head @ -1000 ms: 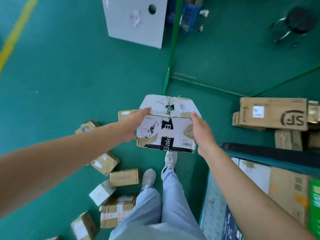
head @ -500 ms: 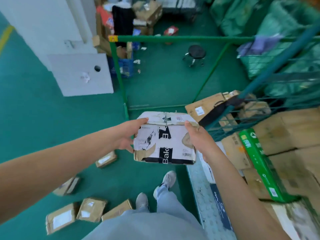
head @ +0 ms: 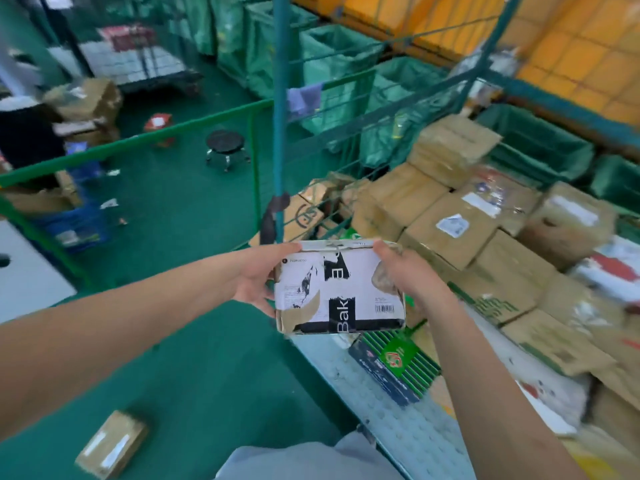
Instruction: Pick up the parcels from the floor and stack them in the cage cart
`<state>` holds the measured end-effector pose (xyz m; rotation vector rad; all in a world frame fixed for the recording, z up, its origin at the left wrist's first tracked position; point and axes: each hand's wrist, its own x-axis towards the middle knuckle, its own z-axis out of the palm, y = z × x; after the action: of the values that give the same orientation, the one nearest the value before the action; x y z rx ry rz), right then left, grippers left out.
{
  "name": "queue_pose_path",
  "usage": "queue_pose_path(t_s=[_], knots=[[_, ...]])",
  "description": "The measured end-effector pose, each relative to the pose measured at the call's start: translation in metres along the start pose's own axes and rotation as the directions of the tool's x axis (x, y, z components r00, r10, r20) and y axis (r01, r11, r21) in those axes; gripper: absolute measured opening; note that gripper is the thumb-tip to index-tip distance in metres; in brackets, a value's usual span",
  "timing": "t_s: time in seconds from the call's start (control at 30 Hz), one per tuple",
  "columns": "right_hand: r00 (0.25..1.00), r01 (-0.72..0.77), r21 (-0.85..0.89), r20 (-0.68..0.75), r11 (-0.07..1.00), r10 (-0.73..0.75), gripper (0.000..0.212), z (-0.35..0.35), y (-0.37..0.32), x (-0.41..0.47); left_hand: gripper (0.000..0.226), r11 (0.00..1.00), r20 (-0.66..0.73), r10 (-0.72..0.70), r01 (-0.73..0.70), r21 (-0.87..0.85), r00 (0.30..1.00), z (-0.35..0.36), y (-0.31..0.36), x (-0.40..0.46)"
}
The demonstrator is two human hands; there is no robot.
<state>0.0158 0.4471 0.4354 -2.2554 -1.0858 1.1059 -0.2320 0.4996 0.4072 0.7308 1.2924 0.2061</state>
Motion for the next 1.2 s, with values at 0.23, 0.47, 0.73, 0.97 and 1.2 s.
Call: queue_pose_path(t_s=[0.23,0.47,0.73,0.97,1.2], knots=[[0.992,-0.02,0.127,-0.125,0.992,0.036,0.072,-0.113,0.051,0.027,0.058,0.981,0.06,0.073,-0.083,0.178,0.996,0.116,0.083,0.048],[0.969,-0.051,0.166,-0.232,0.985,0.09,0.077,-0.231,0.093,0.076,0.035,0.941,0.116,0.159,-0.186,0.283,0.98,0.239,0.158,0.083],[0.951,0.017,0.25,-0.301,0.968,0.062,0.054,-0.312,0.141,0.138,0.027,0.913,0.14,0.192,-0.229,0.337,0.971,0.328,0.224,0.14],[0.964,-0.028,0.341,-0.238,0.94,0.115,0.048,-0.343,0.154,0.207,0.022,0.812,0.175,0.211,-0.272,0.516,0.962,0.369,0.284,0.21],[0.958,-0.094,0.284,-0.236,0.954,0.164,0.042,-0.349,0.151,0.287,0.032,0.728,0.23,0.261,-0.347,0.592,0.938,0.38,0.344,0.308]])
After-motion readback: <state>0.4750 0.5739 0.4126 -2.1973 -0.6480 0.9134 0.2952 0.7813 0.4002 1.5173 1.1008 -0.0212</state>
